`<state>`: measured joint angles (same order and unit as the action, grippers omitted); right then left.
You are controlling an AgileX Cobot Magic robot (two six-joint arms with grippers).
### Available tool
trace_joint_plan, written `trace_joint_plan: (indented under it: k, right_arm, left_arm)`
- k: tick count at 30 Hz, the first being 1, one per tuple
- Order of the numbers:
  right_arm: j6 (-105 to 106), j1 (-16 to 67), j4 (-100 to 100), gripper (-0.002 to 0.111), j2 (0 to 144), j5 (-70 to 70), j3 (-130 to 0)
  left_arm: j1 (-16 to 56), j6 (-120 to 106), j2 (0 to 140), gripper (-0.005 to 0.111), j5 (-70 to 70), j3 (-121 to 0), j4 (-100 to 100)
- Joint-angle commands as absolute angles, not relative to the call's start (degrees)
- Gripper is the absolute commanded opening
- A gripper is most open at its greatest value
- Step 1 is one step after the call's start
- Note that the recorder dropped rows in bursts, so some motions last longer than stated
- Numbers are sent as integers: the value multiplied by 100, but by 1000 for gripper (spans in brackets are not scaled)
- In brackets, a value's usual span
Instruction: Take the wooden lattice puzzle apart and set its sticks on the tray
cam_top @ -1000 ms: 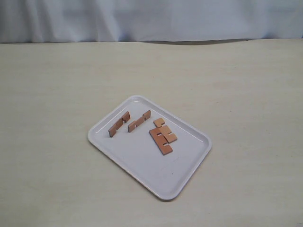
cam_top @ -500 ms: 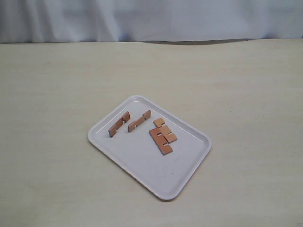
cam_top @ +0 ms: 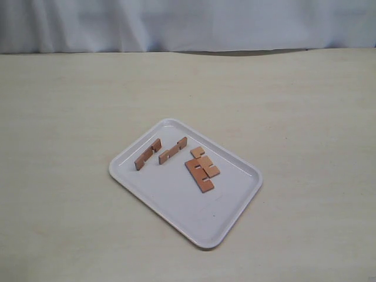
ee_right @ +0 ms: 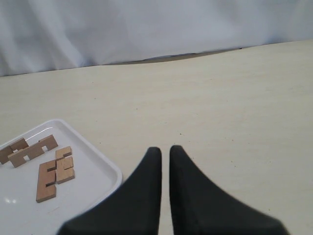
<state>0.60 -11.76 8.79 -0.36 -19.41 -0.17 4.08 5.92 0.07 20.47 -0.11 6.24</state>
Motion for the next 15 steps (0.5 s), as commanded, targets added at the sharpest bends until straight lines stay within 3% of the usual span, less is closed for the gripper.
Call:
trace_joint_plan:
  k: [1,15]
  right_arm:
    - [58,-1165,880,6,0,-1940,0]
    - [58,-1165,880,6,0,-1940,0]
  left_arm:
    - [438,590,0,0,1963,0,821]
    - [438,590,0,0,1932,0,811]
